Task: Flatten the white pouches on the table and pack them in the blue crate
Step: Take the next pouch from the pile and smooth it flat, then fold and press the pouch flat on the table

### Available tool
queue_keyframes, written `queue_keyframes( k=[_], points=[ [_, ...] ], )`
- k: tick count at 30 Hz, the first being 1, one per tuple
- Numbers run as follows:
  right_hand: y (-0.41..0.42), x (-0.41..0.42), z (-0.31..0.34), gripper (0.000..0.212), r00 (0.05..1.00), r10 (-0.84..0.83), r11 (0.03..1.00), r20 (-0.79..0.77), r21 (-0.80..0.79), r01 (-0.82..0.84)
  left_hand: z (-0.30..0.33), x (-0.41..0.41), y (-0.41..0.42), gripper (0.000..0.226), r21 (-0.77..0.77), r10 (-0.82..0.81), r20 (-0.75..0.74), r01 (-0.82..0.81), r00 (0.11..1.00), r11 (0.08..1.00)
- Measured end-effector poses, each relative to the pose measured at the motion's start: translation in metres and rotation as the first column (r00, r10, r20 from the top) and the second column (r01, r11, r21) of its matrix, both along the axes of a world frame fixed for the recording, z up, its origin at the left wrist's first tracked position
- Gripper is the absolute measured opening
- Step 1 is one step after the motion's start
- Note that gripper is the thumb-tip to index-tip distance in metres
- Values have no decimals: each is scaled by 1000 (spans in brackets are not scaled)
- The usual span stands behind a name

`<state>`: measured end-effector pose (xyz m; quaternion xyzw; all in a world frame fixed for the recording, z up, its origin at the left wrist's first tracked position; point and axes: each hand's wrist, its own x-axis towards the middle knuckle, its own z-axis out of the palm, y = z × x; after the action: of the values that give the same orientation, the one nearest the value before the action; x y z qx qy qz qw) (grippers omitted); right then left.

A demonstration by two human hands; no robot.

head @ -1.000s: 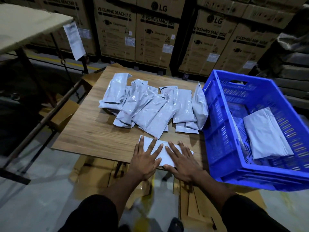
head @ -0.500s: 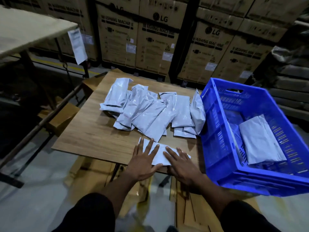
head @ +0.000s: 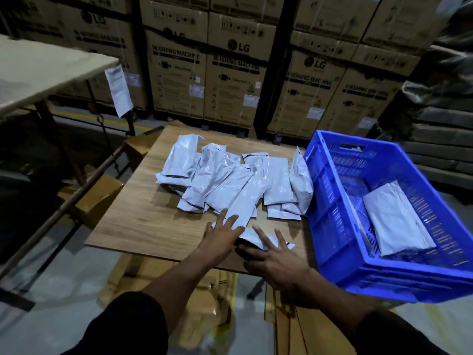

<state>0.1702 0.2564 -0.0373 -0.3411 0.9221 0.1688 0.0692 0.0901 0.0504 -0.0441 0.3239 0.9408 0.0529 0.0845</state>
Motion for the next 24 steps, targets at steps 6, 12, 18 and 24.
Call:
queue_keyframes(
  k=[6,12,18,24],
  points=[
    [2,-19,20,18,991,26,945,-133,-320,-67,-11,-16,-3,77,213,38,-88,-18,995,977],
    [31,-20,27,34,967,-164,928,-197,-362,83,-26,14,13,82,591,295,125,-310,947,744],
    [69,-25,87,28,887,-406,646,-220,-756,108,-36,23,53,74,93,197,6,-197,980,976],
    [138,-33,166,30,756,-599,427,-265,-904,22,-35,27,91,62,-43,123,45,-121,991,992]
  ],
)
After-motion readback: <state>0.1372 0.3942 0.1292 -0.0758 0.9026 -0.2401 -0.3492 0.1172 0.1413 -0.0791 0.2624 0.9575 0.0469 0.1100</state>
